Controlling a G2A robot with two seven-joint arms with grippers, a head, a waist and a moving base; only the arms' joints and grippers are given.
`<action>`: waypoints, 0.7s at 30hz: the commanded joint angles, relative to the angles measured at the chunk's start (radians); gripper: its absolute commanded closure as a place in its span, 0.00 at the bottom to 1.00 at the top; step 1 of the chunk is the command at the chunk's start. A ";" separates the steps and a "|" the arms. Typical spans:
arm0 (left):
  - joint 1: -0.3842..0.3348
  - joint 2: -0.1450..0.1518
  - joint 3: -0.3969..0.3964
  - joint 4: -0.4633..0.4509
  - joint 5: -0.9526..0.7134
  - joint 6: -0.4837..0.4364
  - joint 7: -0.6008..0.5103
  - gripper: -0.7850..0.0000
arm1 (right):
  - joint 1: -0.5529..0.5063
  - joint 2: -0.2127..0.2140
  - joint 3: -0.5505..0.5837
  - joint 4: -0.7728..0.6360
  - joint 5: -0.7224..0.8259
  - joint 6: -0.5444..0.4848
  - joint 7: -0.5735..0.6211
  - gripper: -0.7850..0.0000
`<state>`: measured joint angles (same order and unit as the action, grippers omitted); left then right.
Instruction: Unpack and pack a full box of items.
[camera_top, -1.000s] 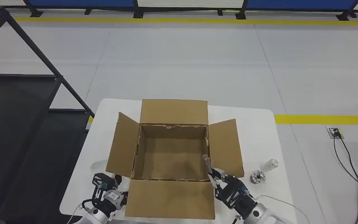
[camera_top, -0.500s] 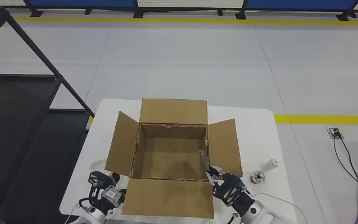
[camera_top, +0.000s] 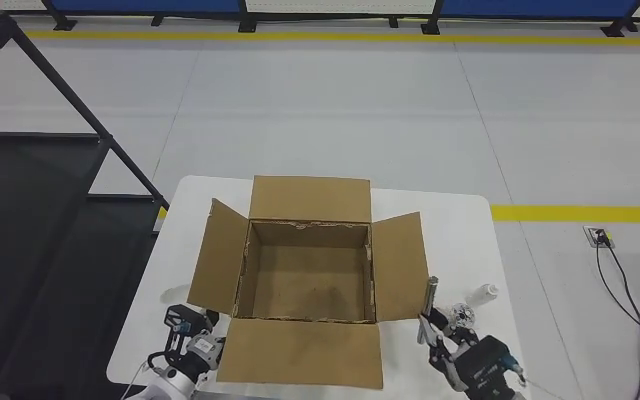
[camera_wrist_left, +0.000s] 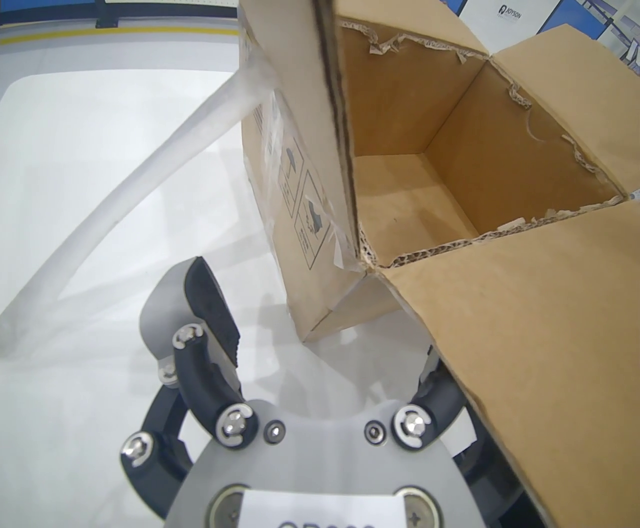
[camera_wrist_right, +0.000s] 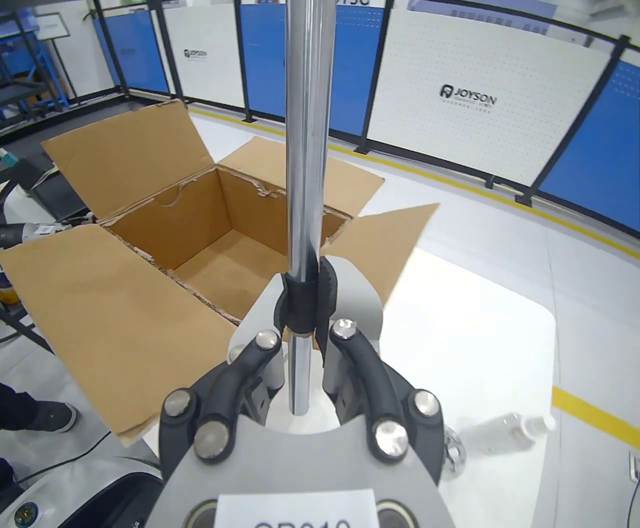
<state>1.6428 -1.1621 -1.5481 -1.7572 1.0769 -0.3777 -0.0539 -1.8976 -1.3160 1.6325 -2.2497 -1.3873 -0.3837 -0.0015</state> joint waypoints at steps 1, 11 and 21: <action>-0.004 0.000 0.004 0.003 0.001 0.000 -0.001 0.00 | -0.048 0.000 0.058 -0.014 0.082 0.012 0.003 1.00; -0.024 0.000 0.017 0.023 0.001 -0.001 -0.008 0.00 | -0.007 0.013 0.155 0.026 0.373 0.056 0.406 1.00; -0.022 0.000 0.019 0.025 0.006 0.007 -0.006 0.00 | 0.315 0.034 0.043 0.225 0.411 0.150 0.835 1.00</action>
<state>1.6191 -1.1618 -1.5287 -1.7327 1.0829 -0.3713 -0.0606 -1.6130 -1.2841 1.6892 -2.0404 -0.9659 -0.2382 0.7920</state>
